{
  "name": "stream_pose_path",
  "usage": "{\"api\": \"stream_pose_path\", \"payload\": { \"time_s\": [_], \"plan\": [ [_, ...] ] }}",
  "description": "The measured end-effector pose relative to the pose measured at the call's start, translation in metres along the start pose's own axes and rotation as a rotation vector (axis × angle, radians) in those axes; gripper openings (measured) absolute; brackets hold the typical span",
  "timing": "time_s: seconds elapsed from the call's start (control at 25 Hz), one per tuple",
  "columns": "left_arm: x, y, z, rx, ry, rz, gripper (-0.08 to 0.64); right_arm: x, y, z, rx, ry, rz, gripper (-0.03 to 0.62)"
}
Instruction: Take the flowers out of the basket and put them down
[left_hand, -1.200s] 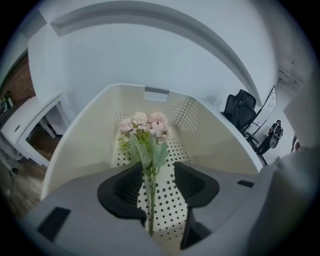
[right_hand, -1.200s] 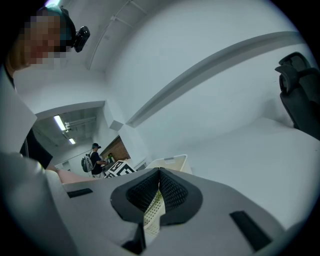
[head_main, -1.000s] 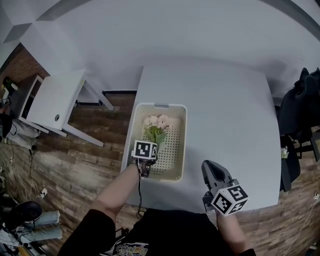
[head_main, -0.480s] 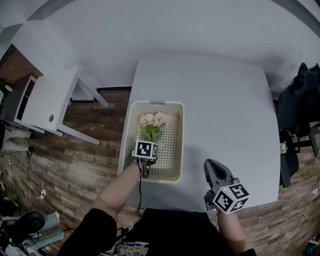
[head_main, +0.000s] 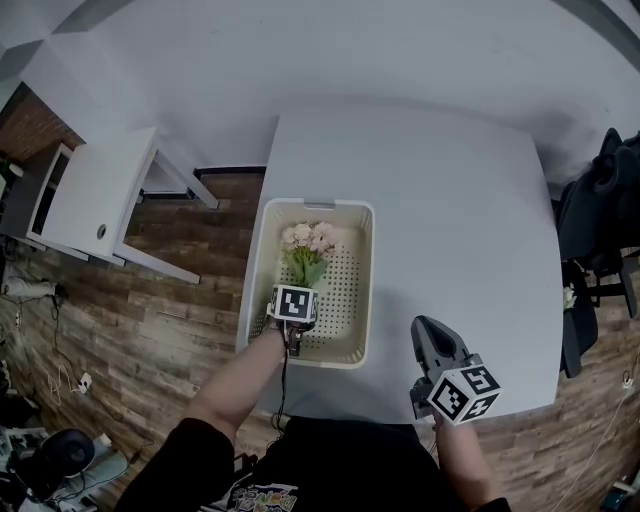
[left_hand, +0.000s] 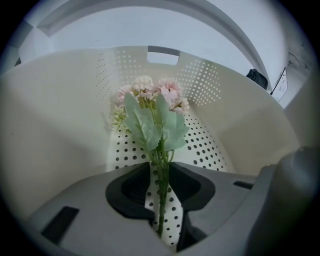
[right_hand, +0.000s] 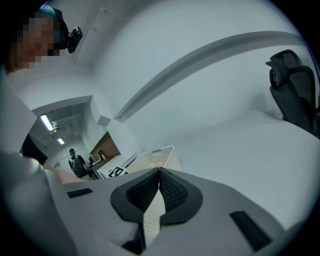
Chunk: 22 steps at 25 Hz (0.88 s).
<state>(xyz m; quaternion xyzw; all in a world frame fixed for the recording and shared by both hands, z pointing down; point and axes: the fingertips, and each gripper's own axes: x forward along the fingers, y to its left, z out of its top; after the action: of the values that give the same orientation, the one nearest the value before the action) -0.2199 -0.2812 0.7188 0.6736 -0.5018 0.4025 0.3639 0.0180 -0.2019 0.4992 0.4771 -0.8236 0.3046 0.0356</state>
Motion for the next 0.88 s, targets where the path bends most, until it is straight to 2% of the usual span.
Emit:
{"api": "stream_pose_path", "payload": {
  "time_s": [0.12, 0.28, 0.44, 0.88],
  "plan": [
    [0.002, 0.002, -0.001, -0.007, -0.001, 0.001, 0.061, 0.002, 0.0, -0.002, 0.008, 0.002, -0.001, 0.021],
    [0.002, 0.003, 0.0, -0.022, -0.012, -0.006, 0.052, 0.002, 0.0, -0.003, 0.015, 0.001, -0.003, 0.021],
    [-0.006, 0.0, 0.007, -0.002, -0.032, -0.008, 0.048, -0.001, -0.003, -0.003, 0.024, -0.004, -0.008, 0.021],
    [-0.03, -0.003, 0.023, -0.017, -0.135, 0.004, 0.043, -0.013, -0.006, 0.001, 0.024, -0.028, -0.007, 0.021]
  ]
}}
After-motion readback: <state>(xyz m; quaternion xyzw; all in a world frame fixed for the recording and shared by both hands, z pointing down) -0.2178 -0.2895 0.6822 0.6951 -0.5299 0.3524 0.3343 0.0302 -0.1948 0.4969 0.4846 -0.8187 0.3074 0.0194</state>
